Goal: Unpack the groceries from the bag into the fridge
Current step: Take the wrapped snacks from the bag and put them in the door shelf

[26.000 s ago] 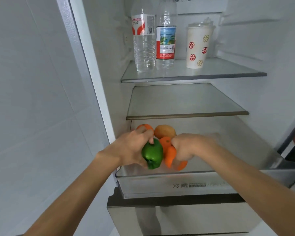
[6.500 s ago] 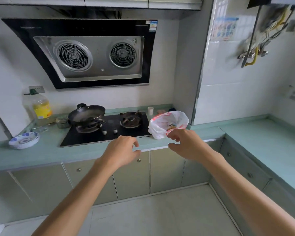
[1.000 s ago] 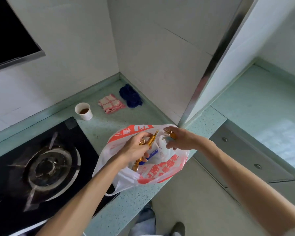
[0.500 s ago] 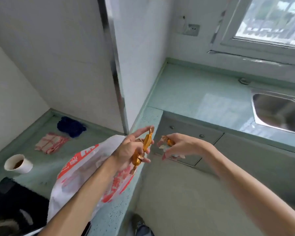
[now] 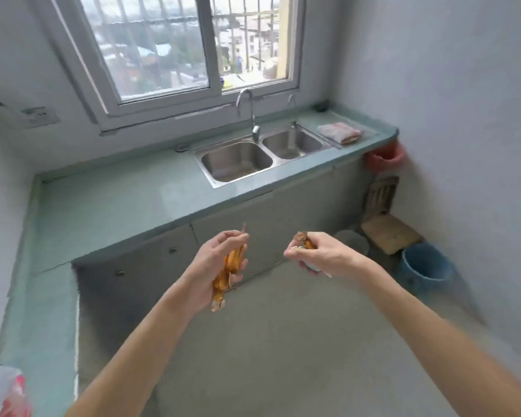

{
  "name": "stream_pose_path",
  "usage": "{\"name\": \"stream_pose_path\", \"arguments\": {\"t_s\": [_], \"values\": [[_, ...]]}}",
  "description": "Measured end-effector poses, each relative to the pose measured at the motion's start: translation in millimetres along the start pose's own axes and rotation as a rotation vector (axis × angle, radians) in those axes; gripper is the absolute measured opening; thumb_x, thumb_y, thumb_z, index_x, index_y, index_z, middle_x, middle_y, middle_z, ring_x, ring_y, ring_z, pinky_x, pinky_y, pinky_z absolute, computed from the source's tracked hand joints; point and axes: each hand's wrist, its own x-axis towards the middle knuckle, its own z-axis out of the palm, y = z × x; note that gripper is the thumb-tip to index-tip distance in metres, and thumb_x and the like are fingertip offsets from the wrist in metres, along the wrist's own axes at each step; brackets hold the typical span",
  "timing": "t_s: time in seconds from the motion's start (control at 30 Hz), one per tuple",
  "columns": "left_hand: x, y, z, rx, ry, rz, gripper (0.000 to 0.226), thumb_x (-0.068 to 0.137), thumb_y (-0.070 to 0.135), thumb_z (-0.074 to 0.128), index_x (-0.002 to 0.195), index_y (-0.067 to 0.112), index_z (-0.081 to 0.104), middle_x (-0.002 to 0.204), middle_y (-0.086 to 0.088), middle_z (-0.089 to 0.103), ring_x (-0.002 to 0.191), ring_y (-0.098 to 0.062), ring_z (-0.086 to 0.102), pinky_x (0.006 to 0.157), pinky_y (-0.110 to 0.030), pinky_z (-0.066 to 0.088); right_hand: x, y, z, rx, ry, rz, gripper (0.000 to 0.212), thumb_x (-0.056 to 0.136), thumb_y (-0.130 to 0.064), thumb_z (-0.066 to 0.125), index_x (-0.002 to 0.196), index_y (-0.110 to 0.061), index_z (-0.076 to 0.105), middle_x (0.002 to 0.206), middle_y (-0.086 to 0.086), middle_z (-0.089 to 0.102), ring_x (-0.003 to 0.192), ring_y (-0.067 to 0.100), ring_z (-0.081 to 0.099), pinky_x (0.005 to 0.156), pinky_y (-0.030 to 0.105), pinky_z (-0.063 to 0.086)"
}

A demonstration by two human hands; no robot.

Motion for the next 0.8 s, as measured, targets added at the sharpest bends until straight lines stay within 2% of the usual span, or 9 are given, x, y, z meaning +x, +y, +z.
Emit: {"name": "stream_pose_path", "arguments": {"t_s": [0.1, 0.2, 0.33, 0.43, 0.53, 0.67, 0.8], "values": [[18.5, -15.4, 82.6, 0.059, -0.075, -0.065, 0.020, 0.093, 0.022, 0.065, 0.109, 0.011, 0.059, 0.083, -0.005, 0.066, 0.056, -0.014, 0.061, 0.040, -0.020, 0.043, -53.3, 53.6, -47.7, 0.158, 0.158, 0.091, 0.017, 0.089, -0.032, 0.063, 0.090, -0.015, 0.061, 0.066, -0.002, 0.058, 0.058, 0.017, 0.049, 0.043, 0.020, 0.034], [32.2, -29.3, 154.0, 0.065, -0.187, -0.124, 0.022, 0.097, 0.016, 0.058, 0.118, 0.011, 0.061, 0.093, -0.006, 0.075, 0.060, -0.015, 0.063, 0.040, -0.019, 0.045, -103.2, 93.9, -82.9, 0.356, 0.263, 0.128, 0.011, 0.094, -0.025, 0.056, 0.096, -0.014, 0.056, 0.075, 0.006, 0.057, 0.058, 0.017, 0.053, 0.046, 0.022, 0.038], [51.6, -41.9, 238.2, 0.022, -0.373, -0.271, 0.033, 0.100, 0.037, 0.050, 0.124, 0.018, 0.063, 0.092, -0.010, 0.071, 0.057, -0.015, 0.056, 0.039, -0.020, 0.045, -164.9, 138.7, -116.9, 0.570, 0.443, 0.168, 0.022, 0.095, -0.014, 0.048, 0.115, -0.009, 0.054, 0.085, 0.011, 0.065, 0.067, 0.028, 0.070, 0.045, 0.025, 0.046], [65.5, -51.5, 300.4, 0.024, -0.515, -0.411, 0.042, 0.101, 0.048, 0.039, 0.107, 0.014, 0.062, 0.084, -0.011, 0.066, 0.052, -0.016, 0.057, 0.039, -0.020, 0.045, -204.1, 169.7, -140.4, 0.644, 0.594, 0.209, 0.028, 0.093, -0.013, 0.051, 0.121, -0.016, 0.052, 0.097, 0.013, 0.072, 0.062, 0.024, 0.066, 0.043, 0.024, 0.042], [77.2, -65.0, 359.5, 0.028, -0.607, -0.502, 0.042, 0.101, 0.049, 0.035, 0.083, 0.014, 0.051, 0.081, -0.012, 0.062, 0.048, -0.017, 0.053, 0.036, -0.016, 0.039, -236.3, 197.0, -167.0, 0.680, 0.773, 0.243, 0.027, 0.091, -0.016, 0.055, 0.118, -0.016, 0.057, 0.093, 0.011, 0.069, 0.059, 0.020, 0.060, 0.044, 0.025, 0.041], [95.4, -80.4, 431.6, 0.017, -0.682, -0.580, 0.042, 0.100, 0.049, 0.037, 0.078, 0.013, 0.046, 0.075, -0.012, 0.057, 0.046, -0.019, 0.050, 0.037, -0.017, 0.040, -270.7, 219.5, -205.7, 0.663, 0.953, 0.291, 0.024, 0.089, -0.026, 0.065, 0.111, -0.017, 0.063, 0.085, 0.004, 0.063, 0.054, 0.018, 0.053, 0.047, 0.026, 0.039], [103.3, -79.1, 515.8, -0.089, -0.764, -0.594, 0.045, 0.095, 0.050, 0.041, 0.072, 0.012, 0.047, 0.066, -0.005, 0.045, 0.051, -0.020, 0.045, 0.052, -0.027, 0.045, -287.7, 214.8, -241.3, 0.589, 1.003, 0.335, 0.035, 0.085, -0.043, 0.070, 0.113, -0.022, 0.062, 0.088, 0.002, 0.069, 0.056, 0.017, 0.057, 0.048, 0.024, 0.041]]}}
